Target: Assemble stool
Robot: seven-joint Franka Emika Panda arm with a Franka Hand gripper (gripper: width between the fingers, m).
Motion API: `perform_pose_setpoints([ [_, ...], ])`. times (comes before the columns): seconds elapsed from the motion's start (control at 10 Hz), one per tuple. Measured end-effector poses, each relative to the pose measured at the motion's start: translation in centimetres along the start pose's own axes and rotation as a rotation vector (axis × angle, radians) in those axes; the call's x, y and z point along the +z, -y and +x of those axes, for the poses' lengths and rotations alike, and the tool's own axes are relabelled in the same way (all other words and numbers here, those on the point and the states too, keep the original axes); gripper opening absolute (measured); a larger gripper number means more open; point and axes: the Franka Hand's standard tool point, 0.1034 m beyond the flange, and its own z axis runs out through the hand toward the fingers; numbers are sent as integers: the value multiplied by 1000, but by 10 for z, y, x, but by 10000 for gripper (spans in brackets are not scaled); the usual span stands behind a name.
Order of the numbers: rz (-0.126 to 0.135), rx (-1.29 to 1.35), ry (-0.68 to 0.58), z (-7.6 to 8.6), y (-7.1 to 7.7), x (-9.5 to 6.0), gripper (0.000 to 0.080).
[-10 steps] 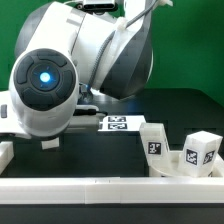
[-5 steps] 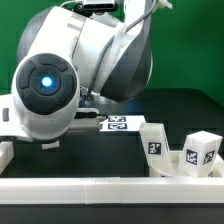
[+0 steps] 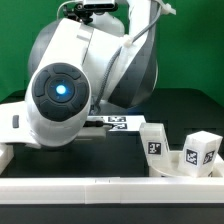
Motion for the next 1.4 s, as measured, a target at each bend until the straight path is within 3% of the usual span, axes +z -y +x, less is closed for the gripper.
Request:
perform_pose_setpoints([
  [0.3,-3,-2,-7,0,1,2,623],
  [0.5,-2,-2,-7,0,1,2,353],
  [1.0,-1,-3,-10,-2,-2,-3,322],
  [1.3,24,-27,-31,-28,-12,-51,323],
  [1.4,30,-3,-27,-35,-8,-64,323],
])
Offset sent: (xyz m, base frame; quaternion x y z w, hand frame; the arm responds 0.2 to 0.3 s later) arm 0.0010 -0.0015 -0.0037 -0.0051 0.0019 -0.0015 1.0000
